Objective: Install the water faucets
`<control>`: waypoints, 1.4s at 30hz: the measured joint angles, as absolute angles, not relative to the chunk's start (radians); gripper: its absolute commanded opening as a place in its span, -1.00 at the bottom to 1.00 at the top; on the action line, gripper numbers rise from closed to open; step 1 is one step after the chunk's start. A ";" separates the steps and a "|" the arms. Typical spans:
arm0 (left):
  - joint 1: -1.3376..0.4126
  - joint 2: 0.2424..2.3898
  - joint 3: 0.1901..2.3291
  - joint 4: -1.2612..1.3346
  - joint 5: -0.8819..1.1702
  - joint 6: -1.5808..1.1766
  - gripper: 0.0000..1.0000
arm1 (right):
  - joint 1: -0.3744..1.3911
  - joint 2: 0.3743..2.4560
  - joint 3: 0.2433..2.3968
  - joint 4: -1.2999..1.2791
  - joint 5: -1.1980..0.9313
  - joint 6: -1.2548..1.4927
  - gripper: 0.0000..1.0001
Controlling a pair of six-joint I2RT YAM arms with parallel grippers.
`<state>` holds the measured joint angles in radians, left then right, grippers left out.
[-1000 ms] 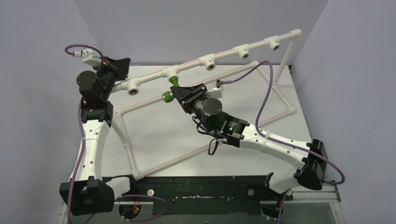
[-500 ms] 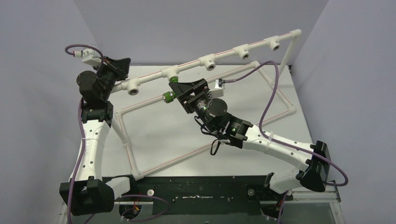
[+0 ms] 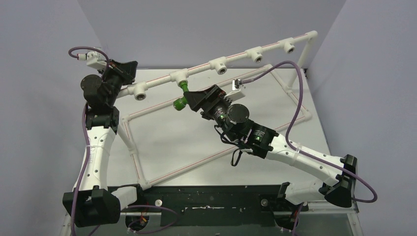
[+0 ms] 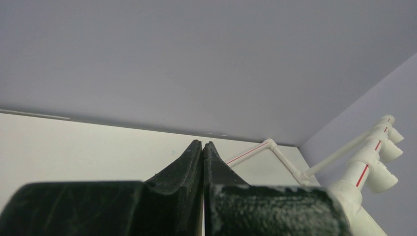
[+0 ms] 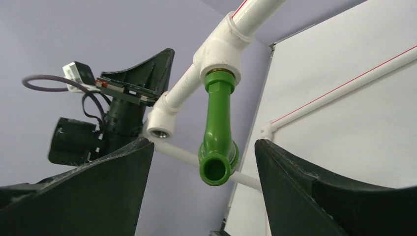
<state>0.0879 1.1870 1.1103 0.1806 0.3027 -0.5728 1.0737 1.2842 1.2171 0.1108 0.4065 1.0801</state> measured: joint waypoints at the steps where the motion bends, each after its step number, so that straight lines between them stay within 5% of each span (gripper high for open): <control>1: 0.088 1.187 1.110 0.181 0.303 -0.573 -1.00 | 1.073 1.284 1.220 0.101 0.406 1.043 0.52; 17: 0.088 1.187 1.110 0.181 0.303 -0.573 -1.00 | 1.053 1.228 1.368 0.000 0.158 0.152 0.47; 27: 0.088 1.187 1.110 0.181 0.303 -0.573 -1.00 | 1.067 1.202 1.393 -0.181 -0.078 -0.588 0.63; 42: 0.088 1.187 1.110 0.181 0.303 -0.573 -1.00 | 1.238 1.279 1.325 -0.236 0.218 -1.385 0.62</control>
<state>0.0879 1.1873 1.1103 0.1806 0.3031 -0.5728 1.2385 1.2793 1.3247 -0.2363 0.2184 -1.3853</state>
